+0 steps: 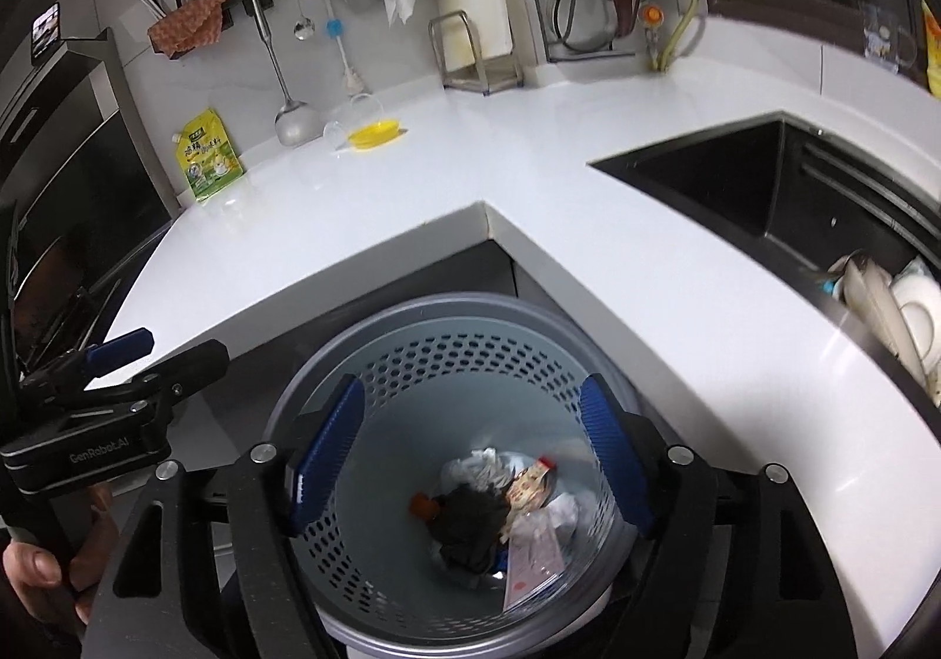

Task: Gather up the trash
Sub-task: 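Move both grippers up from the bin back over the counter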

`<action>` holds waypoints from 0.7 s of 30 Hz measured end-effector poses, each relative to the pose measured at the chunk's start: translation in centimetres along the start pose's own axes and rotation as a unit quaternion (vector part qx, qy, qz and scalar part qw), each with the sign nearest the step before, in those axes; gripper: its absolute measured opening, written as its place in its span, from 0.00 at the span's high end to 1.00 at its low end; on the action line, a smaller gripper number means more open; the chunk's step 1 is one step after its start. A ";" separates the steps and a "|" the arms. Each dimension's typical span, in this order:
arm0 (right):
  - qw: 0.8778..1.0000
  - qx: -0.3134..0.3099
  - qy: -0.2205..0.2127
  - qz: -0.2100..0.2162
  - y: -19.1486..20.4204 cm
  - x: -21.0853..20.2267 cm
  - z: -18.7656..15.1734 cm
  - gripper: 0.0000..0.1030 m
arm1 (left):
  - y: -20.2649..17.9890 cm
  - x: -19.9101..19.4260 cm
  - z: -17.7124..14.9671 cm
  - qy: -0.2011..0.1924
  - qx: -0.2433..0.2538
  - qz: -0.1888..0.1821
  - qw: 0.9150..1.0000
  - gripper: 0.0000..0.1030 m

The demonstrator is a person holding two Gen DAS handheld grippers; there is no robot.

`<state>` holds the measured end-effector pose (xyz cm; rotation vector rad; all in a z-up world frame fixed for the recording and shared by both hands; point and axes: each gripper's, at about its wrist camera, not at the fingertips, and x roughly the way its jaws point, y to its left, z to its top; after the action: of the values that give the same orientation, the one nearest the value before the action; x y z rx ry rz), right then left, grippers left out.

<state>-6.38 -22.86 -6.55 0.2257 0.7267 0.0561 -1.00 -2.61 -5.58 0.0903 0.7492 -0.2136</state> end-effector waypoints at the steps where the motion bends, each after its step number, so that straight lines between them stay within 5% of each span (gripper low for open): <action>1: 1.000 -0.002 -0.002 0.000 0.1 0.0 0.1 0.28 | 0.0 0.0 0.1 0.000 -0.001 0.000 1.000 0.07; 21: 0.998 0.005 -0.054 -0.044 -2.5 -0.8 2.4 0.26 | 0.0 -0.6 2.9 -0.036 -0.003 -0.023 0.999 0.06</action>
<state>-5.45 -25.81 -4.84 0.2053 0.6293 -0.0426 0.50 -2.94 -3.01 0.0601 0.6796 -0.2571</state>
